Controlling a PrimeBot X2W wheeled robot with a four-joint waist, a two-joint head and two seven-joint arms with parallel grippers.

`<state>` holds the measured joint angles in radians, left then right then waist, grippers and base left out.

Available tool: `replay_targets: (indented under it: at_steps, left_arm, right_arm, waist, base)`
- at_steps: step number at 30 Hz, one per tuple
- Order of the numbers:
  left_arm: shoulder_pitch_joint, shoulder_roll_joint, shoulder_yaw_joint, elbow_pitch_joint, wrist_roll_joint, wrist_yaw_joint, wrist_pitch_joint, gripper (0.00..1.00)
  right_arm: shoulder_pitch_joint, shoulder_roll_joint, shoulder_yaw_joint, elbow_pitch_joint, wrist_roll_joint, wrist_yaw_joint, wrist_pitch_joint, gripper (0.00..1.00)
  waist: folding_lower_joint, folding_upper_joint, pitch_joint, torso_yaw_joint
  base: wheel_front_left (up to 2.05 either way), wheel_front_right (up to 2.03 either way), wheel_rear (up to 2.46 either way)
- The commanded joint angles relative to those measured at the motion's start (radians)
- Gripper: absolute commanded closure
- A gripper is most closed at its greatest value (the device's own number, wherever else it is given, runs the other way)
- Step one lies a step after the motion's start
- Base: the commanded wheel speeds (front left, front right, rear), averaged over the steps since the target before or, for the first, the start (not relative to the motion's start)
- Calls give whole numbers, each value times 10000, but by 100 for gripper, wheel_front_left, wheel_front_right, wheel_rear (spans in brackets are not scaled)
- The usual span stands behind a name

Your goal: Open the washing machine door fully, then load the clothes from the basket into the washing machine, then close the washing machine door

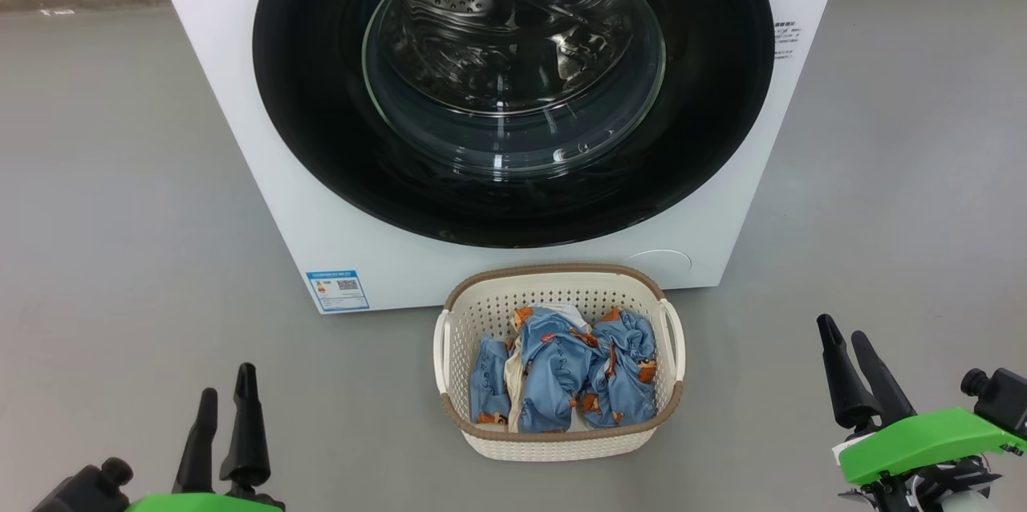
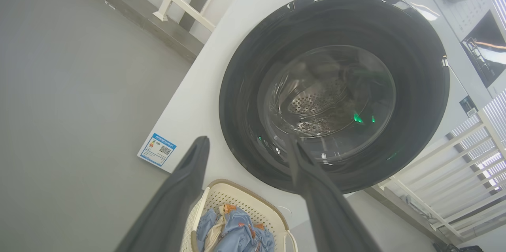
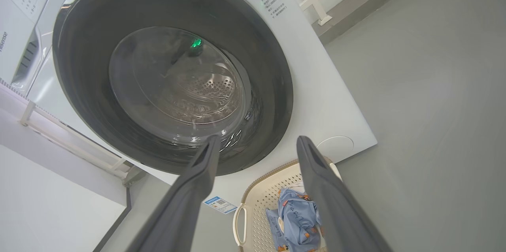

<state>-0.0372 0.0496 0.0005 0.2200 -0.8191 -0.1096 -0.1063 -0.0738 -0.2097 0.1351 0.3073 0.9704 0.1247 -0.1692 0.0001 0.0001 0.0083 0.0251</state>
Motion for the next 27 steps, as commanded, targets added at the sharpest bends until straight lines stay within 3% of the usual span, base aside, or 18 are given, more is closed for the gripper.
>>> replay_targets:
  at_steps: [1,27]
  left_arm:
    - [-389,203,147,-339,280,-69,-113,0]
    - [-514,344,-100,-477,3338,-144,-876,0]
  right_arm:
    - [-412,-232,113,-273,-340,40,-146,0]
    - [-530,-417,221,-163,-3267,50,-559,0]
  waist:
    - [-1,-1,0,6]
    - [-1,-1,0,188]
  base:
    - [0,0,0]
    - [0,0,0]
